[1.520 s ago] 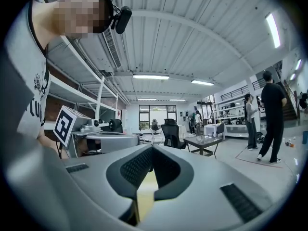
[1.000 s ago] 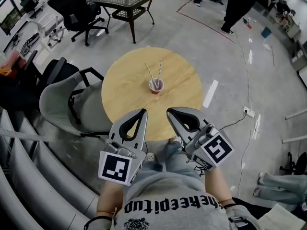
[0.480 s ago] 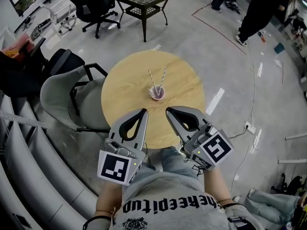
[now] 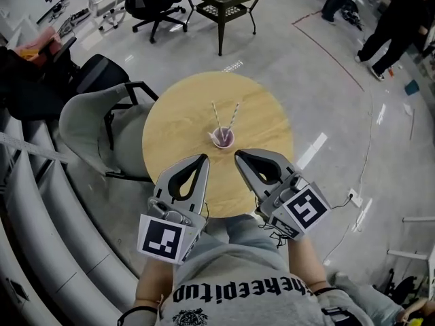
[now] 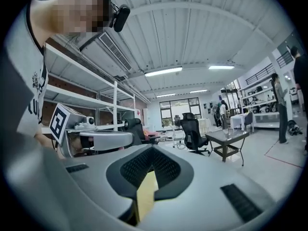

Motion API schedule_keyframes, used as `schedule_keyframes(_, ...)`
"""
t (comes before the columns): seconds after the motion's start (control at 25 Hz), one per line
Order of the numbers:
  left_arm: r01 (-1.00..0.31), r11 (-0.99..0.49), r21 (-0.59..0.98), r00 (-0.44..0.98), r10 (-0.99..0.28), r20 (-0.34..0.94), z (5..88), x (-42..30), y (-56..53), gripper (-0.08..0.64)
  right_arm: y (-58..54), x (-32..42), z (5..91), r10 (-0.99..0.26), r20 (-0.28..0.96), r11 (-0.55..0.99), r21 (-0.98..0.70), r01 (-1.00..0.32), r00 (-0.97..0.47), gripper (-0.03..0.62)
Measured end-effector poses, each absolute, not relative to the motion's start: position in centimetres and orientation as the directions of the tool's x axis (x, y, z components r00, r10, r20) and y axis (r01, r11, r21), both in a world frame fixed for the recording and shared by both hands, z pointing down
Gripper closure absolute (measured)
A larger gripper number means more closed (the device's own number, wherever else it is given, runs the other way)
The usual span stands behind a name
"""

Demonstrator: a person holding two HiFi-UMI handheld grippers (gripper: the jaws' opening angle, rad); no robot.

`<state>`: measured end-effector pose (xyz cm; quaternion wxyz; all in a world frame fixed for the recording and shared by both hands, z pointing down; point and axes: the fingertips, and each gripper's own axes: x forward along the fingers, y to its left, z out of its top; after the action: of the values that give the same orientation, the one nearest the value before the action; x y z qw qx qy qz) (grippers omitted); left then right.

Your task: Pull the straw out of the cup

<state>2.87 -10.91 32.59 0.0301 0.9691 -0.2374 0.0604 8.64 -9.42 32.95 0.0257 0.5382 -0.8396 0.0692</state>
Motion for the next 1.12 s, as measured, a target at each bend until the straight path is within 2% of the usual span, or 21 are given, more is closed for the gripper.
schedule_keyframes(1.12,-0.699,-0.714,0.043,0.708,-0.682,0.187,33.3,6.0,-13.6,0.534,-16.8,13.5,37.2,-0.77,0.209,0.581,-0.165,-0.797,-0.603,0.565)
